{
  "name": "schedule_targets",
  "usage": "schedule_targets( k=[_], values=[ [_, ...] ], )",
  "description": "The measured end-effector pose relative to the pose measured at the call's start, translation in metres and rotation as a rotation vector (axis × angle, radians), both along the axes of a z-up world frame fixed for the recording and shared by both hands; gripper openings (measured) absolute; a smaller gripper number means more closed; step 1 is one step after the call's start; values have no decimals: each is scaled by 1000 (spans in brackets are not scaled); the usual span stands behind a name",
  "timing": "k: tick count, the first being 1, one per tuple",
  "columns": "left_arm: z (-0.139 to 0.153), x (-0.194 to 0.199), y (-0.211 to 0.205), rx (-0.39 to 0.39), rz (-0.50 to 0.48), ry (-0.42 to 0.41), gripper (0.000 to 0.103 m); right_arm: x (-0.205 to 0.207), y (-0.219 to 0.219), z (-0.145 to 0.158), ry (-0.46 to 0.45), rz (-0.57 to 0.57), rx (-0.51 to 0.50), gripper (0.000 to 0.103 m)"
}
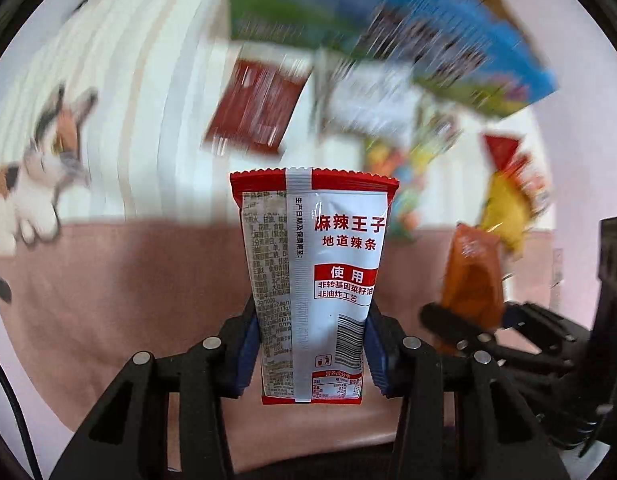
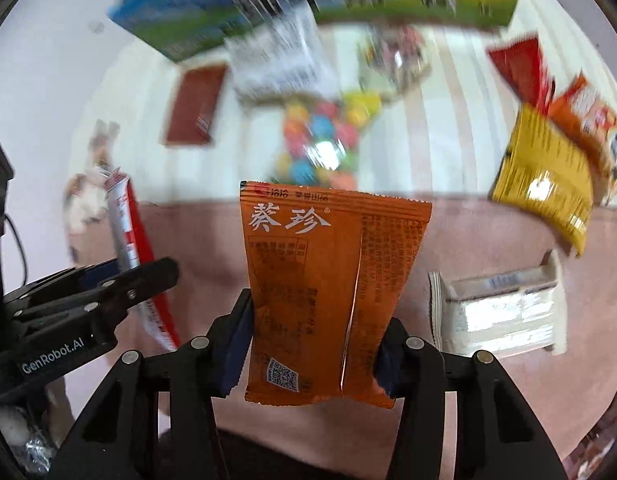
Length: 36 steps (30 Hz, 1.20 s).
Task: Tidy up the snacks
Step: 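Lower both packets into the box and open both grippers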
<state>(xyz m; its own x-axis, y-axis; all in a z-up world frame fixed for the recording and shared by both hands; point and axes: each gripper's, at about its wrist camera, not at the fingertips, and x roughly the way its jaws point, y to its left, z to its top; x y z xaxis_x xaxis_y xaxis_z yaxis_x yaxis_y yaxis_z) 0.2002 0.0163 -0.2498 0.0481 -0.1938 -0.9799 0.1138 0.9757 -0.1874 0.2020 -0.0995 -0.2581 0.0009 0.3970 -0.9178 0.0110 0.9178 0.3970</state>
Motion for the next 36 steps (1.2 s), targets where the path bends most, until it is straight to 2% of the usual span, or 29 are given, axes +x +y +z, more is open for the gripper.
schedule_targets(
  k=[4,8,13,16,17,23,31,32,33,34,35,36],
  values=[
    [50,29,-13,-64,-9,-87,43,37,-26,46,-83,-39,56,54],
    [86,95,-33,-84,-25,-151,43,83,-62,95,-186,-94,80,54],
    [106,153,-47,-35,-44,-206,43,148,-99,131,-282,-137,34,54],
    [104,194,-56,-2,-51,-190,43,183,-101,135,-295,-138,19,54],
    [98,201,-58,6,-50,-178,43,202,-83,127,-294,-134,16,54],
    [62,256,-56,63,-46,-76,44,262,-63,97,-254,-88,-16,54],
    [12,285,-51,119,-44,35,45,292,-38,36,-145,-59,-39,55],
    [5,286,-51,121,-44,50,45,294,-35,27,-124,-57,-31,57],
    [2,286,-50,121,-41,53,47,296,-33,20,-101,-49,-33,69],
    [-2,287,-48,121,-39,46,55,297,-31,14,-84,-36,-41,80],
    [-3,289,-47,125,-35,40,60,299,-29,6,-53,-20,-61,97],
    [-5,289,-46,127,-30,36,72,298,-28,1,-40,-10,-68,98]
  ],
)
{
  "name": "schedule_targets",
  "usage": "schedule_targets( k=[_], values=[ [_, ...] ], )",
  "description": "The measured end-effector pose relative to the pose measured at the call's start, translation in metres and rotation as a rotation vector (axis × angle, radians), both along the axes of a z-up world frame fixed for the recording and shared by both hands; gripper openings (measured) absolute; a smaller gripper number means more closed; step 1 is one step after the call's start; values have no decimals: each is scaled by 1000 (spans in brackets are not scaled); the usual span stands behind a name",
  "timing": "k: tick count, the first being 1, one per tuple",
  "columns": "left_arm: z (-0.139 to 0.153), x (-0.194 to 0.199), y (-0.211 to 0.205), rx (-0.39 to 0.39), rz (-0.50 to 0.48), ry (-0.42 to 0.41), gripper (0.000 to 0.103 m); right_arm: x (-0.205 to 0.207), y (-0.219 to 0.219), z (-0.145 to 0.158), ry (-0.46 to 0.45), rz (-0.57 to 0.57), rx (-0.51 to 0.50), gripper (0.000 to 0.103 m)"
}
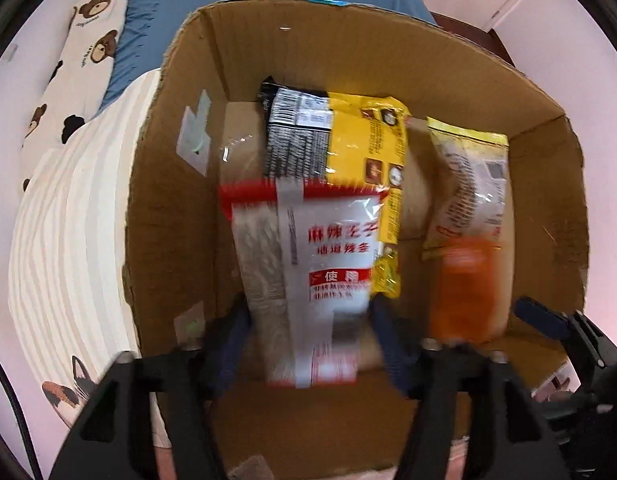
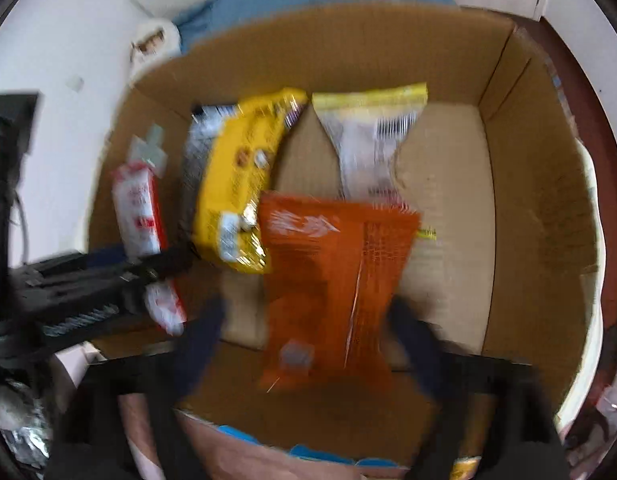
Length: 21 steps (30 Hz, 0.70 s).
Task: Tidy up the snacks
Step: 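Lower both packets into the box and open both grippers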
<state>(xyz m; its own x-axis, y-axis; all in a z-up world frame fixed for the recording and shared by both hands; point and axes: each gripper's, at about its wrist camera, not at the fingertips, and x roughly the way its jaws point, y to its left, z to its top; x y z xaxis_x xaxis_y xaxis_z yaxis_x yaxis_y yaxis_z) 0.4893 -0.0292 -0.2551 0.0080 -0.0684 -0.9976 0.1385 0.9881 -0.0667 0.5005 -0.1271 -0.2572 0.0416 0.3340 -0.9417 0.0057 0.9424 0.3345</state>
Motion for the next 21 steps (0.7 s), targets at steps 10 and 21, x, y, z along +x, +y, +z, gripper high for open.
schedule_targets(
  k=[10,21],
  values=[
    [6,-6,10,-2,26,-59,82,-3,-9,-7,-11,-19,-41,98],
    [50,-58,18,-15,45,-237,82,-37,-15,42,-210,-35,-165,98]
  ],
)
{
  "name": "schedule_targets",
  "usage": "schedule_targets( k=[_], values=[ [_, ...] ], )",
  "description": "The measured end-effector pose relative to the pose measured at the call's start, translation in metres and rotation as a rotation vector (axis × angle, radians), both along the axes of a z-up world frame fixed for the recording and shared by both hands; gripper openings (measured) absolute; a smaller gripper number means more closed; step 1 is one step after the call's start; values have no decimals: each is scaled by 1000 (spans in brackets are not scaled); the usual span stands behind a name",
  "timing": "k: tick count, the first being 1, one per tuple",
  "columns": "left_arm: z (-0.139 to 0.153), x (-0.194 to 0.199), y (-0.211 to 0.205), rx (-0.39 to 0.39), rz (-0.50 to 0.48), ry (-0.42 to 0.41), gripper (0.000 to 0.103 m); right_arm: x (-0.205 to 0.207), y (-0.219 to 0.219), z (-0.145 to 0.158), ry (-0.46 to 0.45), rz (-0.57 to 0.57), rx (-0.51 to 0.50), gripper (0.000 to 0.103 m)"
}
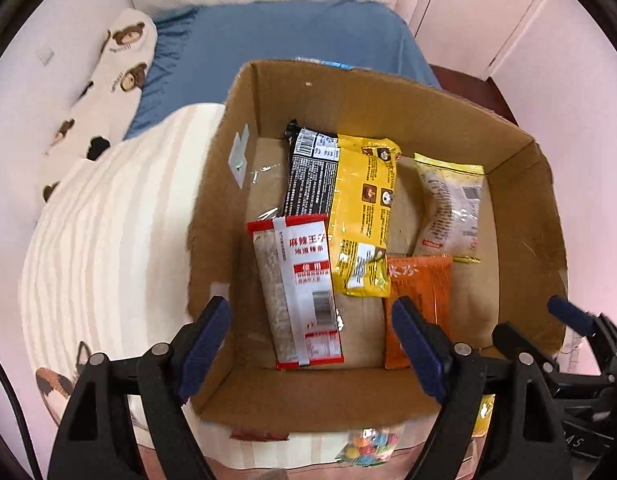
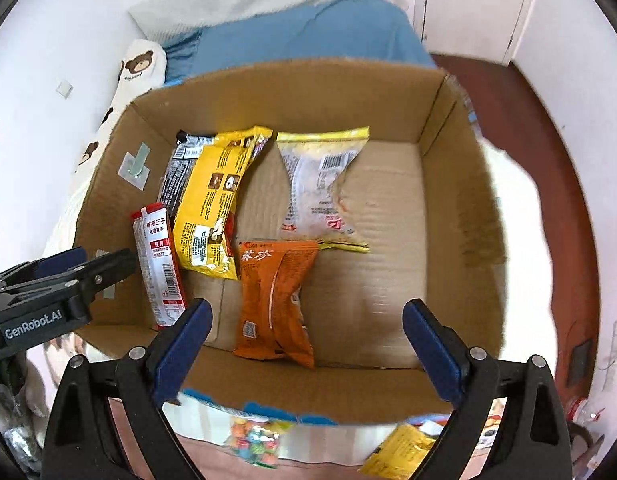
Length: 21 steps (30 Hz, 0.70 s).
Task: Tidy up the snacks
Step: 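Lower both packets into the box and open both grippers, then grasp the brown sauce packet with the left gripper while the right grasps the candy-ball bag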
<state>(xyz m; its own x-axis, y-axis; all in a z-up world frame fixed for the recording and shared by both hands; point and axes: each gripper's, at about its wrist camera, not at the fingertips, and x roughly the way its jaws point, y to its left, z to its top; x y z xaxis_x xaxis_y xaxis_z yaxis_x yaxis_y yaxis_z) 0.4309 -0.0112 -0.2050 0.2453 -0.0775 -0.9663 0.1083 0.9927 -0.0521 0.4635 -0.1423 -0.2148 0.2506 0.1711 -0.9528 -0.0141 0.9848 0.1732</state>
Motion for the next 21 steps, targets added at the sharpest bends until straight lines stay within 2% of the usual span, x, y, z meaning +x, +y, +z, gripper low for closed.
schedule_targets(
  k=[7,14,21],
  values=[
    [41,-42,0,33,-34,-131,82,-31,-8,33,-73,-15,-9,98],
    [77,-78,2,18,-48,-210,82,-62,-11,74,-163,-12,-26,98],
    [109,-113,4,-18,-52,-256,82,-100,-16,117,-238,-24,7,98]
  ],
)
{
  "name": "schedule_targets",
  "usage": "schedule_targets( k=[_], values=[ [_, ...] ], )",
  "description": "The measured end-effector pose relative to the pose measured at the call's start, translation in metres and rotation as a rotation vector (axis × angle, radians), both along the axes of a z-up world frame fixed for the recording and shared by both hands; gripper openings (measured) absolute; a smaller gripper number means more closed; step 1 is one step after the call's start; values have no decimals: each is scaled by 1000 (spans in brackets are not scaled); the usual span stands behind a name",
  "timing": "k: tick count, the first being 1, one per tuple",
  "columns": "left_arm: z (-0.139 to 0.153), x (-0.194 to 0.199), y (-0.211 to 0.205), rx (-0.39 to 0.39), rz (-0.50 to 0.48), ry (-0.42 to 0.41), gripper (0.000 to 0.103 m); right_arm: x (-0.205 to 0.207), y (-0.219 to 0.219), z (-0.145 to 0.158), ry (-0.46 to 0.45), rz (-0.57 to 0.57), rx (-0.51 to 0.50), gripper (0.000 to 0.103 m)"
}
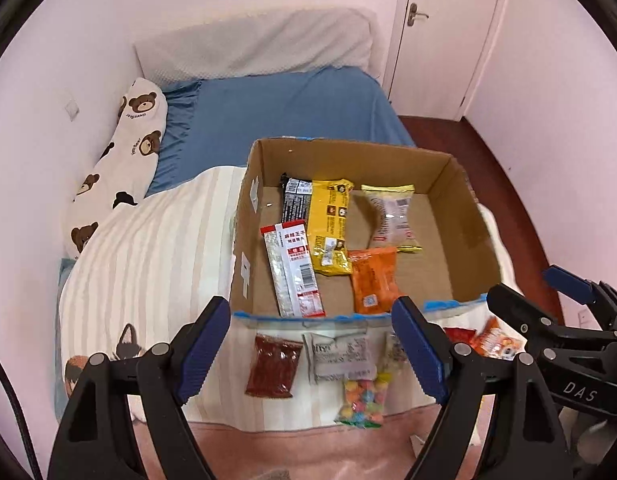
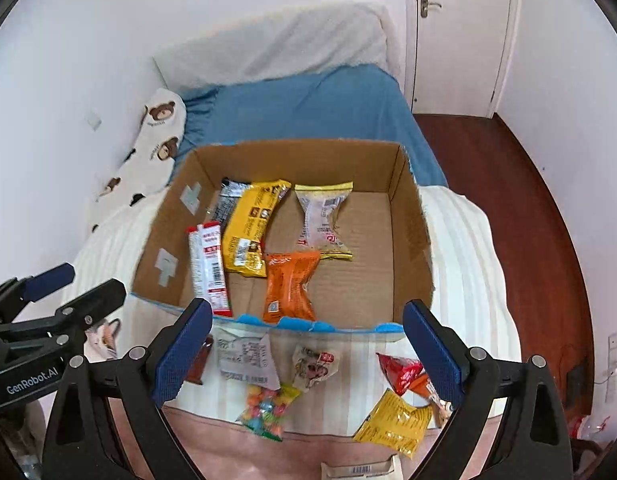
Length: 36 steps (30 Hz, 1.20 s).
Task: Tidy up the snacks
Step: 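Grasp the brown sauce packet with the left gripper while the right grasps the candy-ball bag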
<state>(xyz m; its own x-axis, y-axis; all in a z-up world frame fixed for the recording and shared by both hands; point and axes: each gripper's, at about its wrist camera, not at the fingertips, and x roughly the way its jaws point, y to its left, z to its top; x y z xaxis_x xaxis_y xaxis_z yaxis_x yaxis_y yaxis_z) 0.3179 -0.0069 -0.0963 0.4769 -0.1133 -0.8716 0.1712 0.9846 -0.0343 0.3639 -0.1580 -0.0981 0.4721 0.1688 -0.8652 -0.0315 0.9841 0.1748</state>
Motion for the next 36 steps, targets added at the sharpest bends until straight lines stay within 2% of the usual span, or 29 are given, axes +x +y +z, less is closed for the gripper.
schedule_targets(
  k=[5,8,10,16,20,23,28,31,32,33,34,36],
  values=[
    [10,-23,11,-38,19,-4,82,-24,-6,16,-6,0,57,98],
    [-4,-33,22,-17,51,19,82,-39,-11,3,42,-11,98,98],
    [-23,-37,32,16,80,53,82,-47,-13,-17,95,-24,139,98],
    [-111,-24,56,88,132,231,82,-62,-9,-110,284,-85,270,98],
    [-168,-7,51,139,102,354,82,-61,15,-173,401,-97,345,95],
    [-203,8,40,170,52,431,82,-58,39,-206,442,-87,333,94],
    [-245,24,22,253,-11,475,82,-52,63,-245,512,-91,329,90],
    [-252,21,19,263,-25,450,82,-55,73,-260,547,-89,319,80],
    [-251,20,19,257,-23,439,80,-56,74,-262,547,-85,307,75],
    [-248,17,21,240,-16,420,64,-58,75,-262,543,-81,286,68],
    [-244,15,22,226,-8,416,54,-60,75,-263,543,-79,272,64],
    [-239,9,28,191,15,424,54,-65,72,-263,540,-68,266,59]
  ],
)
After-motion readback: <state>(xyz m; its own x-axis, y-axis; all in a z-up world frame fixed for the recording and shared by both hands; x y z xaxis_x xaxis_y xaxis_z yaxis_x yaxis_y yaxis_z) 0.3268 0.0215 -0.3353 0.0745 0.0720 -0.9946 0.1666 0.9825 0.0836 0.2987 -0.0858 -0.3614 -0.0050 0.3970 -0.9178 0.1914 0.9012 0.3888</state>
